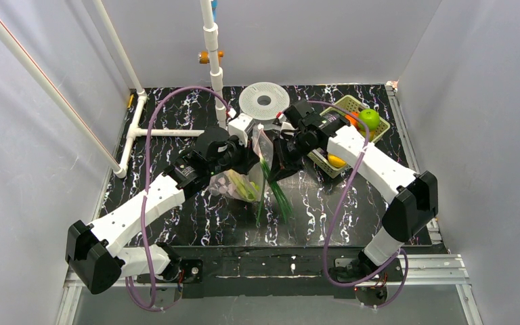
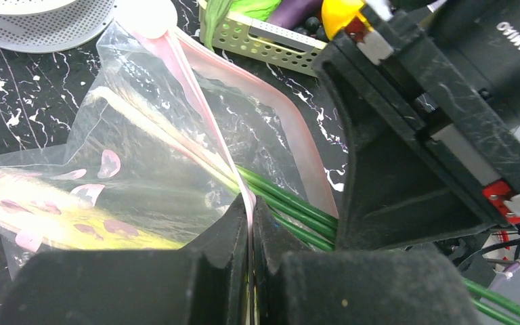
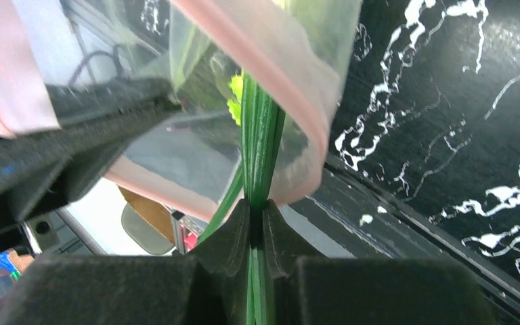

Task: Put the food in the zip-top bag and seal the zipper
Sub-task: Place the fake vegetable in the zipper food storage bag.

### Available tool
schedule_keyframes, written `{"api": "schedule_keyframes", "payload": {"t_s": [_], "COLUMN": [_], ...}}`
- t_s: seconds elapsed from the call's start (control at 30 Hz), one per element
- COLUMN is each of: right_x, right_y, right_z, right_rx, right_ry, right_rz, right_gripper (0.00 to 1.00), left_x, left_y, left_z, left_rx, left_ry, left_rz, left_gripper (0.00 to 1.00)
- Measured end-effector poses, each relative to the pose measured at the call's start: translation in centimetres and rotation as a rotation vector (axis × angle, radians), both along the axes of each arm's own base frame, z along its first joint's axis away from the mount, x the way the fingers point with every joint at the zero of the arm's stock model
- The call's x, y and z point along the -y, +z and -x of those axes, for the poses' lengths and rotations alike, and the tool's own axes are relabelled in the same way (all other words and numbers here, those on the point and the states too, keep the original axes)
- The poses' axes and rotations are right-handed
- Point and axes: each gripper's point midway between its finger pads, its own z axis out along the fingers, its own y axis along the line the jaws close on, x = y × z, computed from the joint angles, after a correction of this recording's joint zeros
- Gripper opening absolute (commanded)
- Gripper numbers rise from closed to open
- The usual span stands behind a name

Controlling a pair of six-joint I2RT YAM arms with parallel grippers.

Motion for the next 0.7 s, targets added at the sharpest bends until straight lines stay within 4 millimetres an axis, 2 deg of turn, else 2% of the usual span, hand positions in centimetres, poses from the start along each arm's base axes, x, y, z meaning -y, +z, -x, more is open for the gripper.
{"api": "schedule_keyframes", "payload": {"t_s": [0.2, 0.4, 0.5, 0.57, 0.63, 0.7], "right_x": [1.3, 1.3, 0.3, -1.2, -1.8, -2.5], "right_y": [0.3, -2.2, -0.8, 0.7, 1.7, 2.7], "right_z": [1.4, 5.2, 4.4, 2.8, 1.5, 0.1], "right_rx": [-0.001, -0.100, -0.079, -0.033, 0.008, 0.063], "right_ry": [0.043, 0.119, 0.079, 0.028, -0.016, -0.055], "right_rz": [0.025, 0.048, 0.008, -0.045, -0.054, -0.080], "right_gripper": [0.04, 0.07, 0.11, 0.20, 0.32, 0.40], "left_x": [0.3, -1.0, -0.4, -0.1, 0.1, 0.3], "left_y": [0.1, 1.4, 1.3, 1.2, 1.3, 1.3], "left_z": [0.3, -0.3, 0.1, 0.4, 0.6, 0.7], "left_rx": [-0.004, 0.071, 0.067, 0.059, 0.055, 0.050], "left_ry": [-0.023, 0.029, -0.008, -0.029, -0.039, -0.048], "left_rz": [0.009, -0.009, 0.014, 0.022, 0.031, 0.038], "left_gripper": [0.00, 0.00, 0.00, 0.00, 0.00, 0.00]}}
